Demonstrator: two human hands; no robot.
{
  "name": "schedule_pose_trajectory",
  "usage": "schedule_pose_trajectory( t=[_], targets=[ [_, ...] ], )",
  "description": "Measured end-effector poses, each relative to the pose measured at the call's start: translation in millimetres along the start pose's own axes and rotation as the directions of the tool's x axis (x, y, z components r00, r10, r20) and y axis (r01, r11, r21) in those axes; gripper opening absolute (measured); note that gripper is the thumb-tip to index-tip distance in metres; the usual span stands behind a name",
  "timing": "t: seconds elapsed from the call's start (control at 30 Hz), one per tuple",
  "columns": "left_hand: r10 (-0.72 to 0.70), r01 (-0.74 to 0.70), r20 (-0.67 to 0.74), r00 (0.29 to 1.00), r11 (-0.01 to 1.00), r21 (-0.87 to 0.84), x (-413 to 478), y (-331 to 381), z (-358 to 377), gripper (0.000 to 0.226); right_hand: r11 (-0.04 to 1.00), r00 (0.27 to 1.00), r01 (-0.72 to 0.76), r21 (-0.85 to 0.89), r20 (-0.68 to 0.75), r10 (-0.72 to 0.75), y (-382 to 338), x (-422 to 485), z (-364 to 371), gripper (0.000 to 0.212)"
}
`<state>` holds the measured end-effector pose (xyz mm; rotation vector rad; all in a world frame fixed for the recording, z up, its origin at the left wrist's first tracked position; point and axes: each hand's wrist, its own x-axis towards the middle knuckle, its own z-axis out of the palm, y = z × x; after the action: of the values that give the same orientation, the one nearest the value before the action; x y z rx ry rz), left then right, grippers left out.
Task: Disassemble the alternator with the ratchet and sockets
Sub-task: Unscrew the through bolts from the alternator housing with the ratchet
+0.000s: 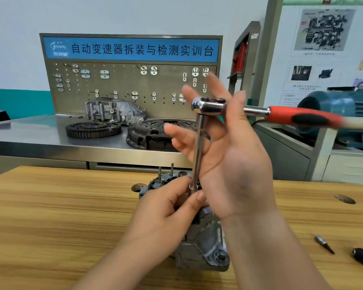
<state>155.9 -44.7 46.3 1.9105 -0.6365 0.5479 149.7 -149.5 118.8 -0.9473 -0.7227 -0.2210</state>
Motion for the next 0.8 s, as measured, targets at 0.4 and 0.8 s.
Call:
schedule_pose_trajectory(
  t=[0.4,0.8],
  targets=[
    [0.013,-0.011,-0.022,1.000,0.998,0.064,0.1,4.4,0.4,0.027,0.994,0.996,0.092,-0.060,-0.016,-0.093,0.9,-1.0,3.7,0.028],
    [-0.011,0.014,-0.031,0.999,0.998,0.068,-1.0,3.7,0.4,0.028,0.986,0.998,0.065,-0.155,0.016,-0.063,1.5,2.5,6.9,0.025]
  ],
)
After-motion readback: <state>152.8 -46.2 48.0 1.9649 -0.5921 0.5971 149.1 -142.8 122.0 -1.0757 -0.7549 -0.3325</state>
